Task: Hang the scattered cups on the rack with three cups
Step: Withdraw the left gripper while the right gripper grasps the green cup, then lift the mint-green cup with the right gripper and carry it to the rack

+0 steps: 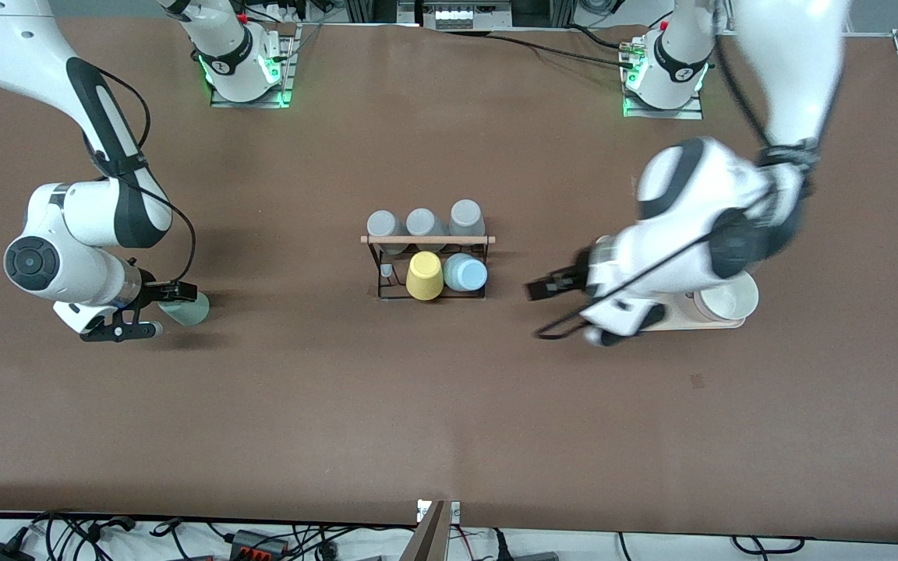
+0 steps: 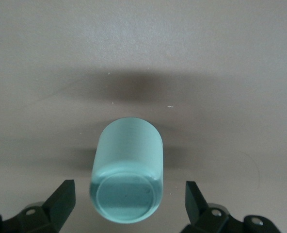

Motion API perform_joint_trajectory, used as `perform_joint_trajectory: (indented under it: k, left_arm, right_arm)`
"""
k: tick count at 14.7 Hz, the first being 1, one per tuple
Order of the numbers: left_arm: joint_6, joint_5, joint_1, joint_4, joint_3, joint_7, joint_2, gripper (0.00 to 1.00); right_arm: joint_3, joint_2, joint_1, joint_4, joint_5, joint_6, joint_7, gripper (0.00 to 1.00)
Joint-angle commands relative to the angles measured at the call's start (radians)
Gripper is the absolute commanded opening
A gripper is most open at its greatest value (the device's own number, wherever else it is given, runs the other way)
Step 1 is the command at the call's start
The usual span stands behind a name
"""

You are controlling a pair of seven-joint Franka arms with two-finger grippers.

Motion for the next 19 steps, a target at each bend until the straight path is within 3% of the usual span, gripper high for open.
perform_joint_trajectory:
  k: [1,2,5,7,10,12,15,17,19]
  left_arm:
    - [-0.091,0.024,0.097,-0.028,-0.001,0.157,-0.088,1.0]
    - [-0.123,0.049,0.111,-0.028,0.003,0.202,-0.103,1.0]
    - [-0.148,0.303,0.12,-0.025,-0.004,0.259,-0.168,1.0]
    - [-0.151,0.349,0.12,-0.025,0.003,0.339,-0.199,1.0]
    - [-0.224,0.351,0.157,-0.025,0.005,0.382,-0.202,1.0]
    - [-0.224,0.334,0.191,-0.04,-0.006,0.46,-0.217,1.0]
    - [-0.194,0.333,0.193,-0.182,-0.017,0.449,-0.339,1.0]
    - [-0.079,0.333,0.205,-0.326,-0.024,0.422,-0.421,1.0]
    - [-0.042,0.343,0.229,-0.358,-0.02,0.396,-0.438,1.0]
  right_arm:
    - [0.009,-0.01,-0.014,-0.02,-0.012,0.014,-0.018,1.0]
    - [0.009,-0.008,-0.014,-0.02,-0.012,0.013,-0.018,0.9]
    - [0.011,-0.008,-0.008,-0.02,-0.011,0.005,-0.017,0.55]
    - [0.013,-0.01,-0.003,-0.018,-0.011,0.004,-0.017,0.37]
    - [0.032,-0.033,0.006,0.018,-0.008,-0.022,-0.015,0.32]
    - [0.058,-0.04,0.018,0.102,0.0,-0.131,-0.007,0.32]
    - [0.074,-0.037,0.073,0.254,0.011,-0.307,0.058,0.32]
    - [0.074,-0.036,0.125,0.323,0.056,-0.384,0.123,0.32]
    - [0.074,-0.036,0.185,0.388,0.113,-0.449,0.205,0.32]
